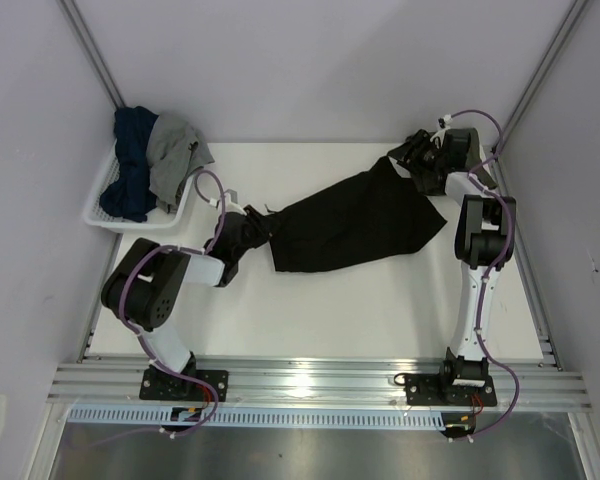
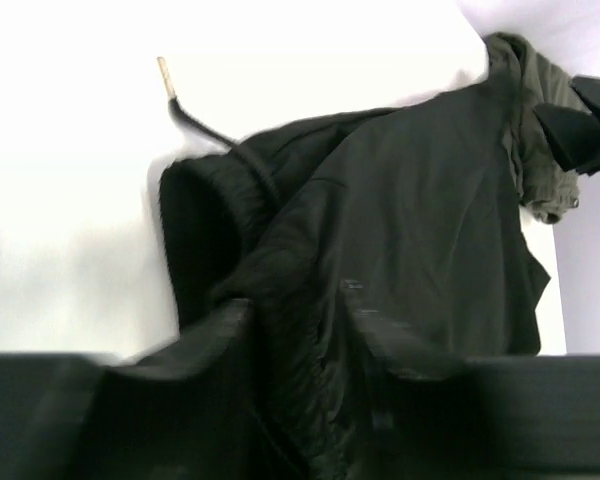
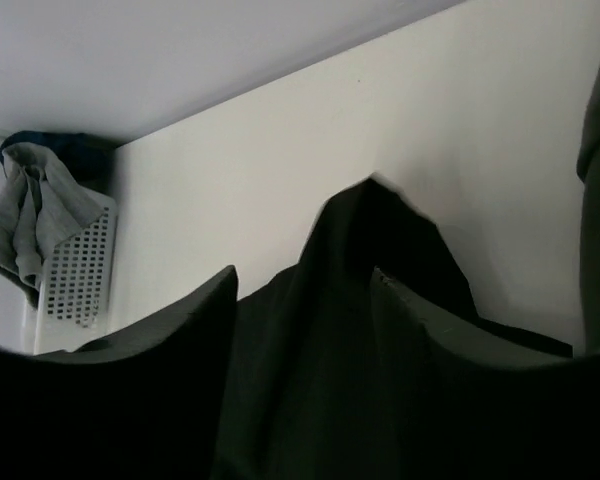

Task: Fold and stack the shorts
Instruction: Fold the shorts

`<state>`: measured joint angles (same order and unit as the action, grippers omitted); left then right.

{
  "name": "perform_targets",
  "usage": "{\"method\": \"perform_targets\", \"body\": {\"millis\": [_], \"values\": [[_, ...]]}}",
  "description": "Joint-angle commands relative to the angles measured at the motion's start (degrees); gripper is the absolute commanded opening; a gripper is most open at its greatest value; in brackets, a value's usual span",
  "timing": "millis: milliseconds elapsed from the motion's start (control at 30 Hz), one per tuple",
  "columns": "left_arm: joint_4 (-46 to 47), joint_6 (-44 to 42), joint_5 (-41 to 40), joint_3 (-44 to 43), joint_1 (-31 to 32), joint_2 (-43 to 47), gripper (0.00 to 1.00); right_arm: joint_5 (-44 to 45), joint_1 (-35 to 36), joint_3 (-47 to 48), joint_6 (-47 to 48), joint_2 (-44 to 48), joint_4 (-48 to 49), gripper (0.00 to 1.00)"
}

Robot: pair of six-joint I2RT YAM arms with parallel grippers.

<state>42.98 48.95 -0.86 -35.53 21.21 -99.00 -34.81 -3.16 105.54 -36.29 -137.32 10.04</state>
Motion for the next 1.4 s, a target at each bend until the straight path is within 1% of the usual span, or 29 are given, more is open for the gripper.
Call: {"method": "perform_targets", "body": {"millis": [0,67,100,167,233,267,333,400,433,467,500,533,567,600,667,700,767,833,867,900,1000,1100,1367], "values": [[-0.97,-2.81,-0.63,-2.27,-1.26,0.74,0.47,2.02,0.61,3.27,4.55,2.22,-2.83,0.64],[-1.49,-2.54,-0.28,-1.91,-1.70,1.53,0.59,2.29,1.05,2.40,6.14,5.47,-4.67,0.67],[-3.06,-2.72,-0.45,-1.91,-2.05,1.79,0.60,2.72,1.22,1.78,7.71,6.79,-5.20,0.72],[-4.82,-2.89,-0.19,-1.74,-2.49,2.58,0.65,2.90,1.75,-0.14,9.30,10.99,-7.30,0.73],[-6.50,-2.89,-0.28,-1.56,-3.02,3.37,0.68,1.15,2.10,-2.43,10.71,13.90,-7.76,0.73],[-6.86,-2.89,-0.28,-1.21,-3.19,4.68,0.72,0.54,2.36,-4.01,10.98,16.96,-7.67,0.73],[-8.17,-3.24,-0.72,0.90,-3.37,6.53,0.77,-0.35,2.98,-10.15,11.42,20.40,-6.71,0.73],[-10.20,-3.59,-0.89,2.21,-3.72,9.34,0.85,-0.26,6.13,-14.63,12.30,25.24,-5.30,0.73],[-10.37,-3.77,-0.72,3.70,-3.72,10.31,0.88,-0.26,7.02,-19.44,12.04,26.73,-4.17,0.73],[-10.81,-3.95,-0.63,4.58,-3.98,11.89,0.95,0.00,7.90,-21.75,11.77,28.14,-2.33,0.72],[-10.90,-4.04,0.15,4.33,-4.25,12.42,0.96,0.44,9.82,-23.78,11.34,30.24,-1.35,0.72],[-10.73,-4.12,0.86,5.28,-4.42,12.86,0.99,0.09,10.79,-27.80,10.98,31.14,0.05,0.71],[-9.68,-4.21,2.78,5.47,-4.69,12.96,0.99,0.09,11.76,-29.41,10.02,31.67,2.50,0.70],[-8.63,-4.13,5.41,5.73,-4.86,12.78,0.99,0.26,13.95,-30.90,9.41,32.45,3.39,0.67],[-5.73,-4.21,8.06,6.00,-4.95,11.64,0.99,0.71,16.24,-33.55,8.26,32.55,5.42,0.62],[-4.67,-4.04,9.90,6.26,-4.87,10.25,0.99,0.62,18.60,-34.08,8.08,32.03,5.86,0.58],[-1.25,-3.51,11.23,6.79,-4.86,8.31,0.99,1.49,21.08,-33.99,8.08,30.97,5.69,0.54],[0.42,-3.33,12.89,6.35,-4.86,5.15,0.99,1.67,23.97,-33.56,7.73,28.61,6.21,0.49],[1.05,-2.81,13.43,5.57,-4.86,4.09,0.99,1.67,24.68,-32.86,7.55,27.64,6.30,0.47],[1.83,-2.37,13.87,5.56,-4.86,2.95,0.99,1.67,25.21,-32.33,6.77,26.58,6.39,0.42],[3.77,-1.58,14.57,5.03,-4.86,-0.22,0.99,0.62,26.45,-31.62,4.57,22.72,9.02,0.34],[4.04,-1.40,14.75,4.24,-4.86,-2.24,0.99,0.53,27.15,-29.96,4.04,19.46,9.21,0.29],[7.20,0.71,16.77,2.83,-4.69,-8.30,0.99,0.97,27.59,-25.47,4.83,12.17,4.64,0.25]]}}
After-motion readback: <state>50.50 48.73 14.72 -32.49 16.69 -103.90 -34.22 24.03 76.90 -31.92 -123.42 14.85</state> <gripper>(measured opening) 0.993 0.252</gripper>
